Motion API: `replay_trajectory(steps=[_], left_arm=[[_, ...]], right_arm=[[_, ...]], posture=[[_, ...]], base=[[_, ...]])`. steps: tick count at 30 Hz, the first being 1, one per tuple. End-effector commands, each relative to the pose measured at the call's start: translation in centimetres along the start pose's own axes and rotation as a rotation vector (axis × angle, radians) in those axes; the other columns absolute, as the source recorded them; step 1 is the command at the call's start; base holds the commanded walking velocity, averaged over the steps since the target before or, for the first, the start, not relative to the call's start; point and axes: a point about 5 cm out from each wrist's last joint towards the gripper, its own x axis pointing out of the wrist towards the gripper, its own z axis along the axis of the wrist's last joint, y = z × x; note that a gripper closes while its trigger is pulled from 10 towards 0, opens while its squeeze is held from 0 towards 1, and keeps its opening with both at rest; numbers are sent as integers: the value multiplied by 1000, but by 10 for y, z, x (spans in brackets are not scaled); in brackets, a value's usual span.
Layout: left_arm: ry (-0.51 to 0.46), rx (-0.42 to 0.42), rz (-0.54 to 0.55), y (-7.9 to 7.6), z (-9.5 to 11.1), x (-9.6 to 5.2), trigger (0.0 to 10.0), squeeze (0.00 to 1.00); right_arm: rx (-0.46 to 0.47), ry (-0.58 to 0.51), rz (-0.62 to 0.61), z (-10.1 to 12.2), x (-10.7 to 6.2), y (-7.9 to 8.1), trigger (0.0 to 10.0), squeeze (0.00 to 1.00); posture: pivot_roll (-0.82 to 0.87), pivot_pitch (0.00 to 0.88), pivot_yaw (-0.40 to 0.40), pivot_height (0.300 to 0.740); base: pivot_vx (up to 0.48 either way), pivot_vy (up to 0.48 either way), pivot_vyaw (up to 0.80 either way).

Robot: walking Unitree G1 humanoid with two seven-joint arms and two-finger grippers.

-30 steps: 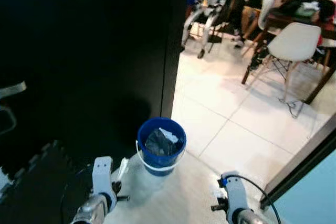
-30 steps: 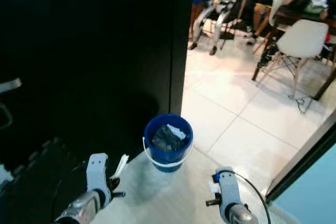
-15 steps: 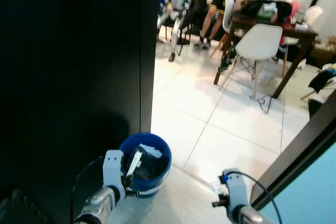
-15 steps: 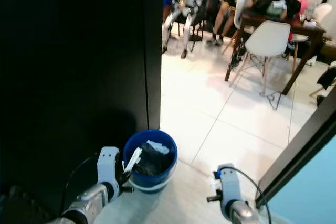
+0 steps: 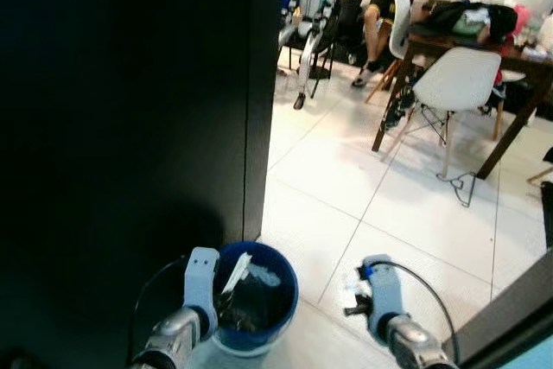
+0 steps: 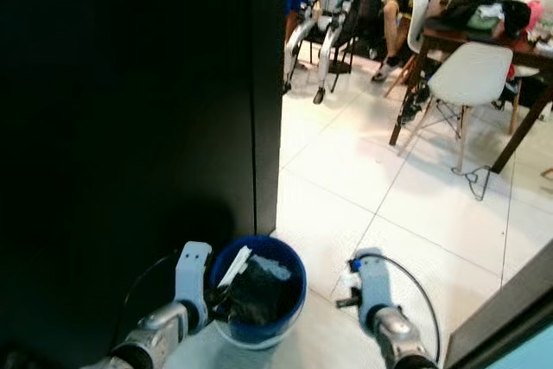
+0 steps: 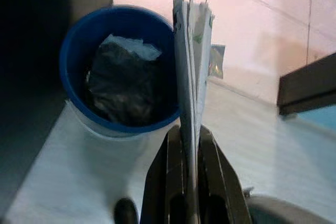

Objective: Clean up the room

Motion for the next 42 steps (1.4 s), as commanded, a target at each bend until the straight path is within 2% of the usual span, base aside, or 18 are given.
replay_trajectory(steps=[1,11,16,28,29,30,31,32,36,40,42], left_arm=[[23,29,-24,-8,0,3,10000,0],[26,38,-39,-17,5,8,10000,0],[44,34,-33,-22,3,10,10000,0],[8,5,-31,-26,11,12,10000,0],[-4,0,-46,-29,14,14,10000,94],[-19,-1,-59,-32,18,15,10000,588],[-19,-1,-59,-32,18,15,10000,588],[-30,-7,-67,-34,22,17,10000,1000],[-42,5,-78,-39,28,19,10000,1000],[-10,37,-41,-34,23,18,10000,1000],[21,85,42,-18,16,13,10000,1000]], right_arm=[[-46,1,11,4,0,-4,10000,0],[-127,-54,78,25,7,10,10000,0],[-210,-103,131,44,12,21,10000,0],[-239,-150,169,55,14,31,10000,0],[-238,-157,173,56,15,33,10000,0],[-237,-164,177,57,15,34,10000,0],[-237,-164,177,57,15,34,10000,0],[-236,-169,180,58,15,35,10000,0],[-242,-176,184,60,15,36,10000,0],[-253,-174,196,60,15,38,10000,0],[-325,-126,237,52,16,47,10000,0]], posture=[[81,31,-31,724],[68,35,-28,724],[56,38,-33,724],[33,45,-37,724],[28,45,-36,724],[28,45,-36,724],[28,45,-36,724],[22,46,-34,724],[22,46,-34,724],[23,50,-32,724],[50,50,-41,724]], base=[[356,0,0],[316,0,0],[0,0,0],[0,0,0],[0,0,0],[0,0,0],[0,0,0],[0,0,0],[0,0,0],[0,0,0],[0,0,0]])
